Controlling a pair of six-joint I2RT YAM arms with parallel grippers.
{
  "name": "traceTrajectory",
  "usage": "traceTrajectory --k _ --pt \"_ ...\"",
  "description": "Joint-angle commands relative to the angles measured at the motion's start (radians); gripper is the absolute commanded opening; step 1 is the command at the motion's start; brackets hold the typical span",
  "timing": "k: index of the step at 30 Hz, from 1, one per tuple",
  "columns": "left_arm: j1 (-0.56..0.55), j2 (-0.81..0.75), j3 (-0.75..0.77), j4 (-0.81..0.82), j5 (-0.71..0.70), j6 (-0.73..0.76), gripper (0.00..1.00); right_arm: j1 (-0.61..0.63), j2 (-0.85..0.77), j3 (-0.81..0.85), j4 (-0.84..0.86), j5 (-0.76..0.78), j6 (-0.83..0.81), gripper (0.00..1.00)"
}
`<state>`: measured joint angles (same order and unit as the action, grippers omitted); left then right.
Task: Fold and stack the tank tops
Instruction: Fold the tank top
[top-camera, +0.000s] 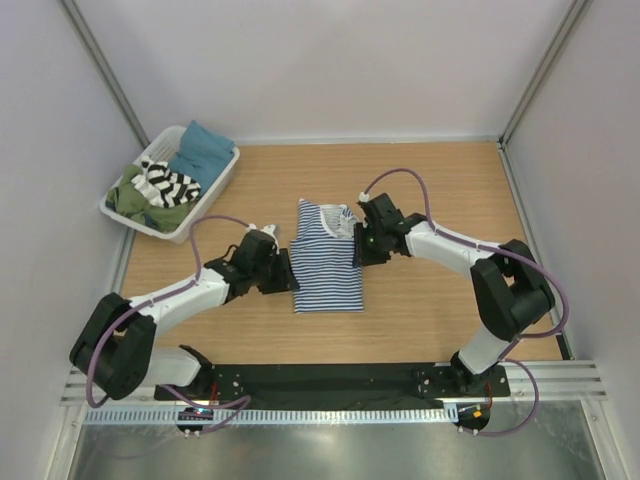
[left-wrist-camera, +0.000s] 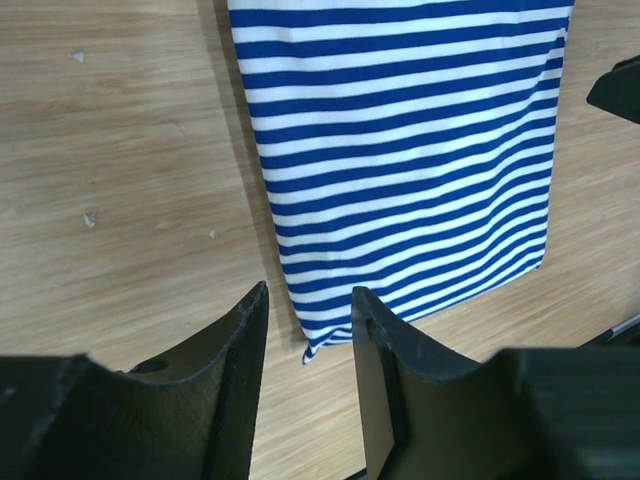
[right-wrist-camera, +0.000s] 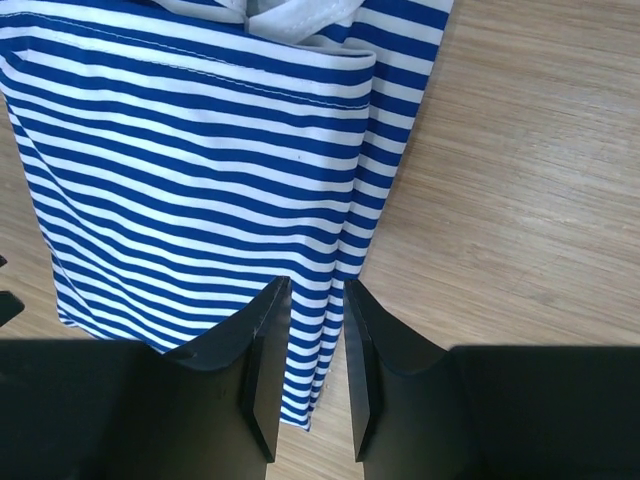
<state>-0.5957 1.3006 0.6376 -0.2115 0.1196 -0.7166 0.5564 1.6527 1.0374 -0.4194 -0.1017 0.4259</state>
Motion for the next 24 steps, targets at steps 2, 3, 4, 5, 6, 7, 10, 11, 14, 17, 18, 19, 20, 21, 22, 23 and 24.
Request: traceTrajectory --k 2,3,4,5,6,7,10,11,14,17,18,19,20,21,22,23,24 --pt "0.013 0.06 0.053 0.066 0.035 0.026 0.38 0.02 0.016 -0.005 0.044 0.007 0.016 0.32" --pt "0.014 0.066 0.054 0.07 0.037 0.026 0.38 0.023 0.018 -0.007 0.044 0.008 0.014 0.32" --pt "0.016 0.078 0.057 0.075 0.035 0.026 0.36 0.028 0.022 -0.01 0.044 0.008 0.017 0.31" --pt "0.016 0.083 0.059 0.077 0.035 0.026 0.37 0.03 0.027 -0.008 0.042 0.011 0.017 0.31" --pt "0.017 0.088 0.059 0.077 0.035 0.026 0.37 0.031 0.038 -0.01 0.044 0.011 0.017 0.31" --pt "0.02 0.092 0.062 0.078 0.035 0.028 0.37 0.031 0.042 -0.013 0.044 0.011 0.016 0.3" --pt "0.022 0.115 0.071 0.081 0.037 0.035 0.36 0.039 0.058 -0.016 0.048 0.02 0.019 0.3" --pt "0.022 0.13 0.076 0.08 0.038 0.037 0.36 0.04 0.061 -0.014 0.047 0.023 0.02 0.3" --pt "0.025 0.149 0.088 0.077 0.035 0.045 0.36 0.04 0.061 -0.017 0.051 0.026 0.02 0.28" --pt "0.027 0.161 0.094 0.078 0.035 0.048 0.35 0.04 0.062 -0.022 0.051 0.022 0.02 0.2" --pt "0.027 0.164 0.096 0.08 0.037 0.049 0.31 0.04 0.062 -0.022 0.053 0.022 0.02 0.17" --pt "0.028 0.167 0.099 0.081 0.04 0.051 0.28 0.04 0.059 -0.023 0.054 0.022 0.02 0.09" --pt "0.03 0.169 0.1 0.081 0.043 0.051 0.25 0.04 0.049 -0.026 0.059 0.022 0.02 0.05" --pt "0.03 0.169 0.105 0.081 0.046 0.052 0.17 0.04 0.039 -0.031 0.062 0.023 0.022 0.03" --pt "0.031 0.169 0.105 0.083 0.048 0.054 0.13 0.04 0.032 -0.042 0.065 0.023 0.024 0.01" --pt "0.033 0.169 0.105 0.081 0.051 0.054 0.09 0.039 0.009 -0.046 0.068 0.022 0.025 0.01" --pt "0.033 0.164 0.105 0.083 0.052 0.055 0.03 0.04 -0.001 -0.053 0.07 0.022 0.025 0.01"
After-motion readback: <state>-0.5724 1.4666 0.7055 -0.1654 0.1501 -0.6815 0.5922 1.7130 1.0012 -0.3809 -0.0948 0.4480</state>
